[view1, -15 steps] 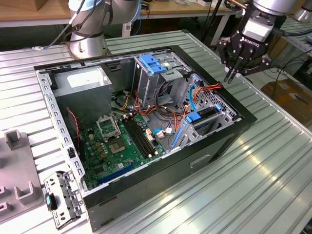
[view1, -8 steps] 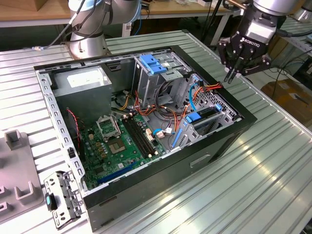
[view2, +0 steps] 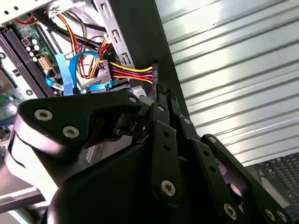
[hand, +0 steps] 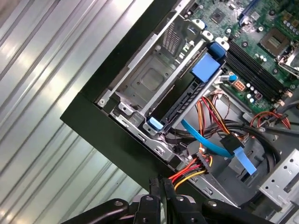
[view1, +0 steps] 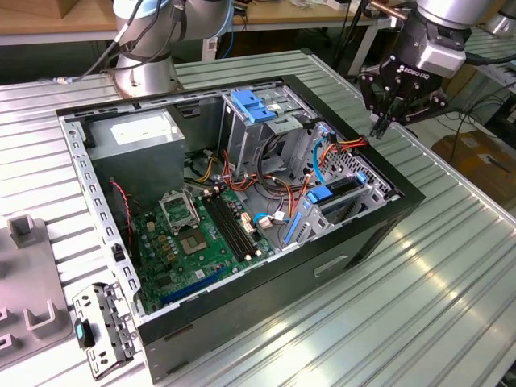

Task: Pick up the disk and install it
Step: 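Insert the first disk wire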

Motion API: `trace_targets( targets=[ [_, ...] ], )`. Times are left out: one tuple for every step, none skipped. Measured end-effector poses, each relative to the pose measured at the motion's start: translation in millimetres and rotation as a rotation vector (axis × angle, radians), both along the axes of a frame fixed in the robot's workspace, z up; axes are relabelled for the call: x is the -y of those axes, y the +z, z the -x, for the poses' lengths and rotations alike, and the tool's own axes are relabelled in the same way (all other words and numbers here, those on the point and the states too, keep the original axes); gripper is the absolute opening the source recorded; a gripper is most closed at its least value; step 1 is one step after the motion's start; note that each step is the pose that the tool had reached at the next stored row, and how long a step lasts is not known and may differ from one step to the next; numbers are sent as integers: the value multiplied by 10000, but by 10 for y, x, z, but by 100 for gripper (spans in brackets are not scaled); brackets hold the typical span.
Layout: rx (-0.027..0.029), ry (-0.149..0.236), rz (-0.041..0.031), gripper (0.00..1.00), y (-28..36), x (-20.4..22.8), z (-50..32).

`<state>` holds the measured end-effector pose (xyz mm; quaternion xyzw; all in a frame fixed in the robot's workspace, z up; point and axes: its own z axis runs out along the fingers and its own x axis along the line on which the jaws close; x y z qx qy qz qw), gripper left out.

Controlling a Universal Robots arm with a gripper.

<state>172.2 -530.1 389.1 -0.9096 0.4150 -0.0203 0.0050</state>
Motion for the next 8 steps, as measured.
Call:
trace_targets(
  targets=[
    [0, 195, -1, 19, -3, 0, 0],
    [0, 344, 0, 25, -4, -1, 0],
    [0, 495, -1, 25, -7, -1, 0],
    [-1, 873, -6, 31, -18, -2, 0],
    [-1, 1081, -4, 31, -23, -1, 0],
    [0, 1260, -3, 31, -27, -1, 0],
    [-1, 1522, -4, 31, -35, -1, 0],
    [-1, 1686, -3, 31, -39, -1, 0]
  ],
)
